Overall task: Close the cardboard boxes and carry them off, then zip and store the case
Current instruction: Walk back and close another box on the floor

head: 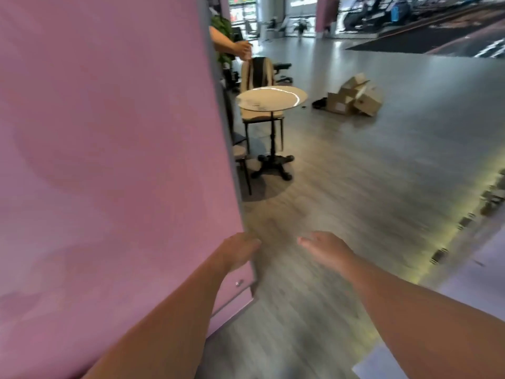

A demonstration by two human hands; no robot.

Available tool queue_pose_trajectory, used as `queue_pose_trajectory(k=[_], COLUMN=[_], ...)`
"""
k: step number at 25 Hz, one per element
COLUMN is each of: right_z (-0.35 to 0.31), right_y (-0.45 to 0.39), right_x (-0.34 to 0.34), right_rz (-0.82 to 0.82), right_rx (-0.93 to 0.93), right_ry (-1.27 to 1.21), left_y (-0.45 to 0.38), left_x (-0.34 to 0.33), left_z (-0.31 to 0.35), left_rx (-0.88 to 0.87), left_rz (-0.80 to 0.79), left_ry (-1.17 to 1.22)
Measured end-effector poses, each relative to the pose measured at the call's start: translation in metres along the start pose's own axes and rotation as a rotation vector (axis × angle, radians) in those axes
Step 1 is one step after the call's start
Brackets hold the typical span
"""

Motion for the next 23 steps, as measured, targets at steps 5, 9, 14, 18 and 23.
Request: queue_pose_trajectory(k=[5, 9, 14, 18, 23], right_z=[0.041, 0.055, 0.059, 0.090, 0.126], right_y=[-0.065, -0.112, -0.165, -0.224, -0.326], right_x=[0.069, 0.126, 0.199, 0.261, 0.359], right_rz=[0.108, 0.238, 0.350, 0.406, 0.447], right_rx=[-0.144, -0.271, -0.305, -0.357, -0.342], right_ry=[-0.003, -0.085, -0.136, -0.195, -0.168], left_y=[-0.119, -0.217, -0.329, -0.410, -0.520], left_x=[-0.012, -0.018, -0.034, -0.063, -0.082], left_z=[0.083, 0.145, 0.228, 0.293, 0.382], left_rx=[-0.135, -0.184, -0.295, -0.372, -0.418], left_rz=[-0.065, -0.233, -0.303, -0.344, -0.335], left_ry=[0.105, 0.229, 0.071, -0.050, -0.041])
Point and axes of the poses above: each hand's wrist, its own y-axis away from the middle knuckle, its own x-axis out of the back of the hand, z = x × y, the point moved 9 cm from there along -y, towards the middle knuckle, and after that the axes turned 5 degrees about y, right-handed, at the moved point
